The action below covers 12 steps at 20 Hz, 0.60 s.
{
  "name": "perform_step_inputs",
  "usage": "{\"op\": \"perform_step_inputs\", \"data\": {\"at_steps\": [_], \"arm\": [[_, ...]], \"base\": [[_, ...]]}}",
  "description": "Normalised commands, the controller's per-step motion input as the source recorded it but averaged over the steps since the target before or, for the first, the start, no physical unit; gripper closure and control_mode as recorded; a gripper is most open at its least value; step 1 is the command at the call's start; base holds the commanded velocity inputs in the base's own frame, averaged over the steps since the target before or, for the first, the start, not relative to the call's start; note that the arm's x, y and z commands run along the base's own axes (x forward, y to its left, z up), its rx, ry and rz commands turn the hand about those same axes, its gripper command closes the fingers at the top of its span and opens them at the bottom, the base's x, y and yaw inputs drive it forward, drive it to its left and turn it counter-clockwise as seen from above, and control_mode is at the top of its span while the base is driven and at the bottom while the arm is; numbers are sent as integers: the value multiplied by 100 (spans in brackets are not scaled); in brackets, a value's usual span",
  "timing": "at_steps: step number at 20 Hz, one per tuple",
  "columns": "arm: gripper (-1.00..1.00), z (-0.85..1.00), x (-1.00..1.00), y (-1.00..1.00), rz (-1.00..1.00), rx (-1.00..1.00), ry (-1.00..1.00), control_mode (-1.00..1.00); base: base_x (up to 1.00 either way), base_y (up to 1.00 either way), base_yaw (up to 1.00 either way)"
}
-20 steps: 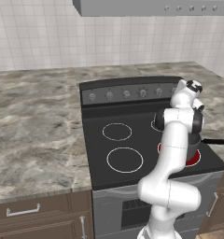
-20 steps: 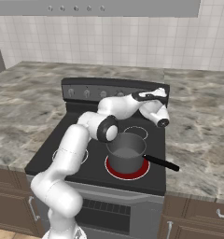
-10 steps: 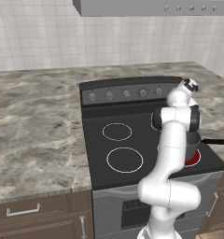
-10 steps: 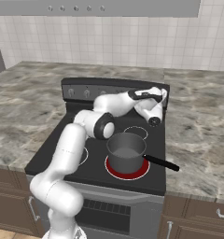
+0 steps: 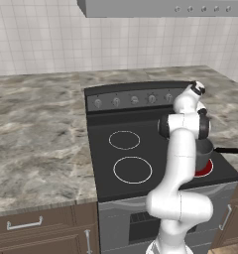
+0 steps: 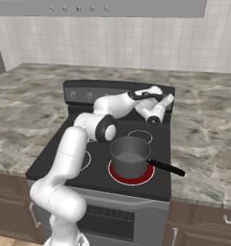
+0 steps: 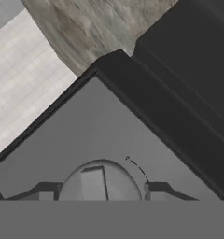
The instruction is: Turn off the front right burner of the stove.
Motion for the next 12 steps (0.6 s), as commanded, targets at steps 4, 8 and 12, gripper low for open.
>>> {"op": "perform_step_inputs", "data": {"at_steps": [4, 8, 12], "arm": [[100, 0, 0, 0, -11, 46, 0, -100], [100, 0, 0, 0, -10, 46, 0, -100], [100, 0, 0, 0, -9, 45, 0, -100]], "base": [[0, 0, 0], [0, 0, 0], [0, 0, 0]]}}
